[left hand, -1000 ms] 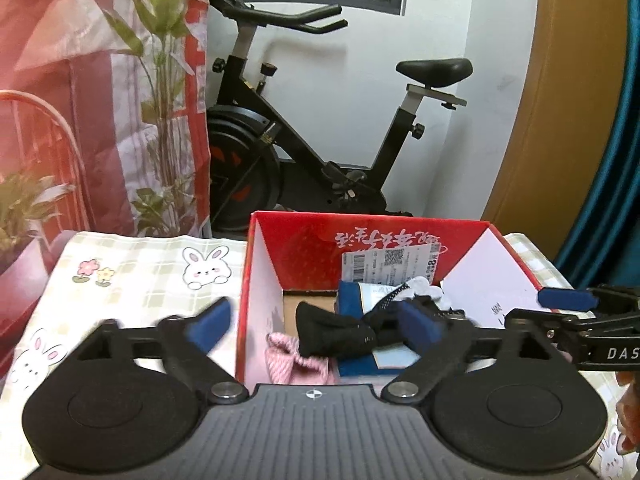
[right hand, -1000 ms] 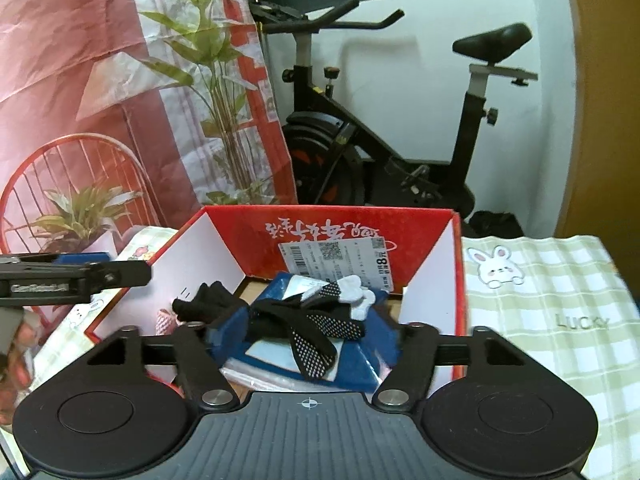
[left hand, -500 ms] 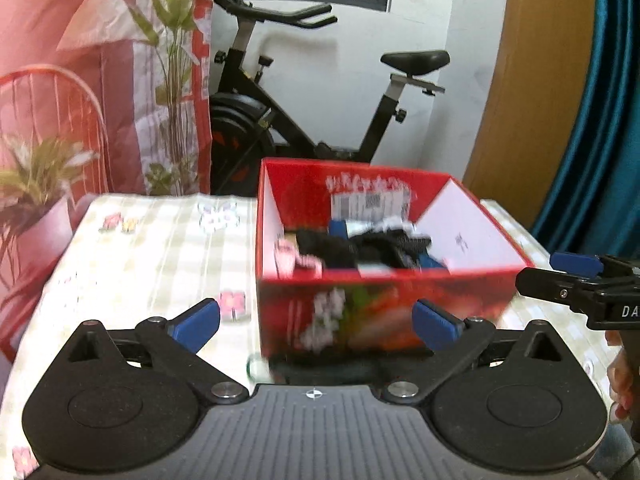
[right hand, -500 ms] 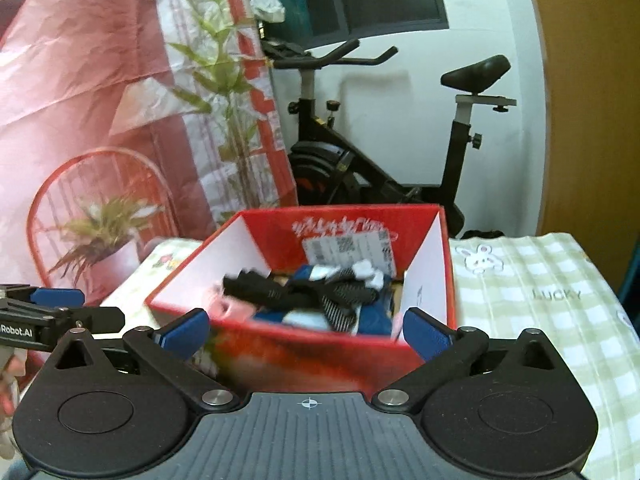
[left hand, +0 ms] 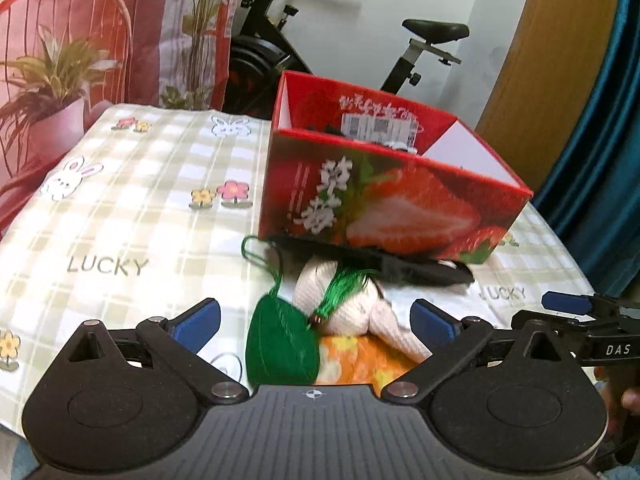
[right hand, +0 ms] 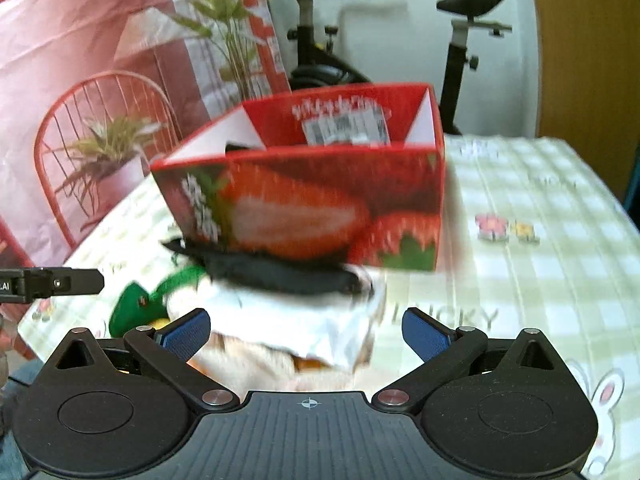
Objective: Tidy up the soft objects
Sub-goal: 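Move both tools back down to the pile, left toward the green sachet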
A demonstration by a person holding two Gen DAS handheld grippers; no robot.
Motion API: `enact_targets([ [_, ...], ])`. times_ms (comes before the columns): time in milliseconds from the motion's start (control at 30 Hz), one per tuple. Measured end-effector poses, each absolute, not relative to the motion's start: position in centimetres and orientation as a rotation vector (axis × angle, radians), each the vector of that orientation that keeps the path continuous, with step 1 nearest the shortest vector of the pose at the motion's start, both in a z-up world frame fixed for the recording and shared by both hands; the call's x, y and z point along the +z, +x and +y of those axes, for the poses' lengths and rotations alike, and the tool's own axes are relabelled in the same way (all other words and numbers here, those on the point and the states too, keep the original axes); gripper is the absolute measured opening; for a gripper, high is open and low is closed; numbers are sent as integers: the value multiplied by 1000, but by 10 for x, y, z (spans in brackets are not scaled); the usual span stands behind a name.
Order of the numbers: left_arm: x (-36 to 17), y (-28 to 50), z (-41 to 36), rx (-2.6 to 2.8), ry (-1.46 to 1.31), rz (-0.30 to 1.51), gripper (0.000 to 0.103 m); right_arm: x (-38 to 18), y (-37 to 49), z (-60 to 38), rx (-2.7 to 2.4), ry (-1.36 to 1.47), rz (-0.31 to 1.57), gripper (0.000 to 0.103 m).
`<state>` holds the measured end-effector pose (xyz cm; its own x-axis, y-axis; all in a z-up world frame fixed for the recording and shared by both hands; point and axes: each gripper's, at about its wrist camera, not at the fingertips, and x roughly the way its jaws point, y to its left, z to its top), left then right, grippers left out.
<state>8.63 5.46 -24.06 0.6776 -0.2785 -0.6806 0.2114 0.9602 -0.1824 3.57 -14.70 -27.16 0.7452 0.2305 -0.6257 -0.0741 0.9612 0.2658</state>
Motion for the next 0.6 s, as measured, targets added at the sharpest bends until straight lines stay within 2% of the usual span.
enact_targets([
  [233,-257,88,63,-254,-144,817,89,-278,36,-145,191,229,713,97],
  [400,-267,93,69,-245,-186,843,86,-279,39,-142,201,226,722,94],
  [467,-272,96,68,-246,-187,851,82,-281,40,-141,205,223,724,94],
  [533,-277,100,68,-246,-196,867,70,-282,41,-140,210,219,725,94],
  [600,-282,103,70,-252,-222,884,65,-283,42,-140,213,218,727,94],
])
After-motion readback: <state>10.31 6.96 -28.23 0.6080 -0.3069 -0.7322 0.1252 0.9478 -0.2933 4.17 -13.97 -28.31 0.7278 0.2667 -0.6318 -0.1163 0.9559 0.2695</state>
